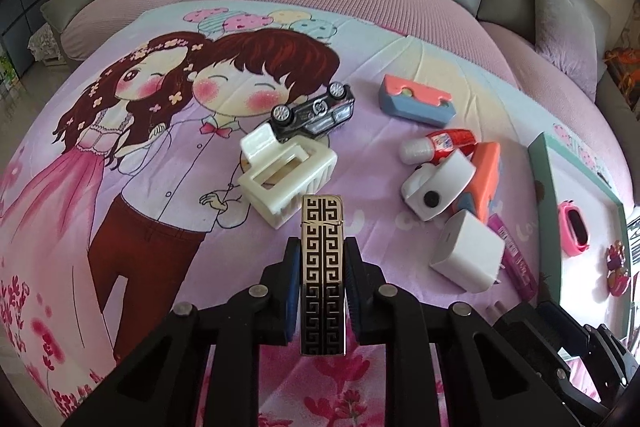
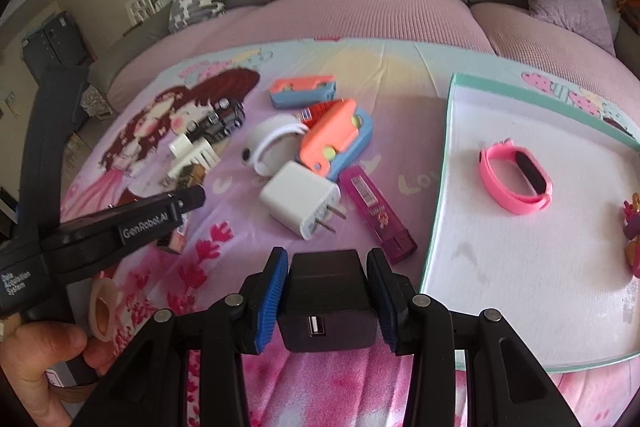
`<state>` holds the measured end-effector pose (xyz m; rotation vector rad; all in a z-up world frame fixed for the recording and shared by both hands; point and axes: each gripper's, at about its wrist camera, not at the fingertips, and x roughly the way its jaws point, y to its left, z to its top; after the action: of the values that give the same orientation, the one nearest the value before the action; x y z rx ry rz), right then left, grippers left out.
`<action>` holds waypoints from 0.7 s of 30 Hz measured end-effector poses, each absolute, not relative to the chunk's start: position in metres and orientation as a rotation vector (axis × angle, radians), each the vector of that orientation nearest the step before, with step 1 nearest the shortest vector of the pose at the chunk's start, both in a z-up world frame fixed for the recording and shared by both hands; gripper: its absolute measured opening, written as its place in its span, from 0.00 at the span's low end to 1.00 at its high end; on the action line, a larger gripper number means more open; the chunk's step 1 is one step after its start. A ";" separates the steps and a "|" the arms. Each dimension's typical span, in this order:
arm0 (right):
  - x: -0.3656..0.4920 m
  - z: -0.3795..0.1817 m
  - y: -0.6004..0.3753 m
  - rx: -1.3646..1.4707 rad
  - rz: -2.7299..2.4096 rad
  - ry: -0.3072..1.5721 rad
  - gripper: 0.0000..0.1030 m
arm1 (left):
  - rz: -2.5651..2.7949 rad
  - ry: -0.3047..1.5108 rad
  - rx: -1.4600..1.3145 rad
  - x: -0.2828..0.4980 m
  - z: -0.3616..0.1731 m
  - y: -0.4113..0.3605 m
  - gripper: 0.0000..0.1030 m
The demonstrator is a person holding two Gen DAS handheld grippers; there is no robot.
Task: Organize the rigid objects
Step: 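Carry the black charger and gold box into the tray and open both tools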
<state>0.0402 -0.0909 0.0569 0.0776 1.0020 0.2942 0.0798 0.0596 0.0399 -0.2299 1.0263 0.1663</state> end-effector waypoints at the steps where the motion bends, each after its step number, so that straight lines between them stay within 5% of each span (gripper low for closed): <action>1: 0.039 0.060 -0.091 0.081 0.300 0.988 0.43 | 0.163 1.016 -0.231 0.079 0.043 0.059 0.20; 21: 0.034 0.092 -0.138 0.195 0.197 0.812 0.43 | 0.023 0.922 -0.227 0.079 0.080 0.024 0.20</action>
<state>0.0342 -0.1379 0.0925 0.1947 0.8121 0.1968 0.0786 0.0239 0.0795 -0.2274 0.9220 0.0231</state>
